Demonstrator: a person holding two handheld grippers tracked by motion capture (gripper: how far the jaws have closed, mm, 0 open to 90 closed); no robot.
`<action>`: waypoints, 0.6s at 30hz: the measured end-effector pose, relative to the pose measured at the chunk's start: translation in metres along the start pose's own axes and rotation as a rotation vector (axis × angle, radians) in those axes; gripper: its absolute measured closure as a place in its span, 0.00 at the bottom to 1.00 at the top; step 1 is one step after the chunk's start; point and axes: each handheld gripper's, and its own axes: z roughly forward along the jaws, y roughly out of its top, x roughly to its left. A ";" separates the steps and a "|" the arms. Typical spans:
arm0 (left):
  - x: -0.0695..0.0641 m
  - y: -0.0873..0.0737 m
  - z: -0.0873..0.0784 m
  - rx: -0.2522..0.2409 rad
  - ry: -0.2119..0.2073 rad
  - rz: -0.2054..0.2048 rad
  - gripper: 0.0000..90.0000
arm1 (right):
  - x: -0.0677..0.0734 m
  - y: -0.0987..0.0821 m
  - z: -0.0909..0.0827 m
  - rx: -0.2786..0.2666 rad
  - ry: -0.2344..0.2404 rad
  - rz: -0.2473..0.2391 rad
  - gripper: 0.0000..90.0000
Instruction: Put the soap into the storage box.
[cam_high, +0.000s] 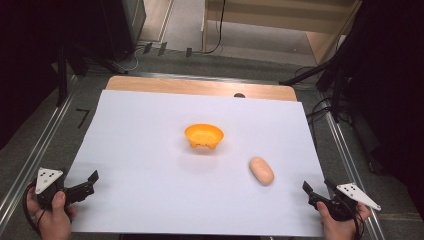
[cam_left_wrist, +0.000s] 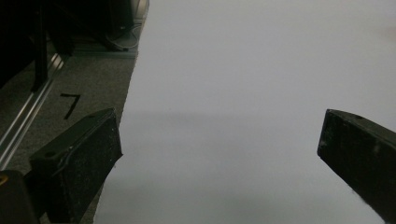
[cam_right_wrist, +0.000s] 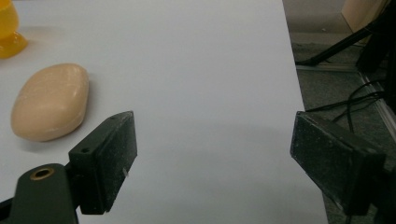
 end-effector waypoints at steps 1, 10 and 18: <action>0.000 0.000 0.000 0.000 0.000 0.001 0.00 | 0.000 0.000 0.001 0.005 -0.007 -0.003 0.17; 0.000 0.000 0.001 0.001 0.001 0.001 0.00 | -0.003 0.005 0.003 0.037 -0.077 0.083 0.26; 0.000 0.000 0.000 -0.003 0.002 0.007 0.00 | 0.012 0.017 0.009 0.121 -0.077 -0.011 0.32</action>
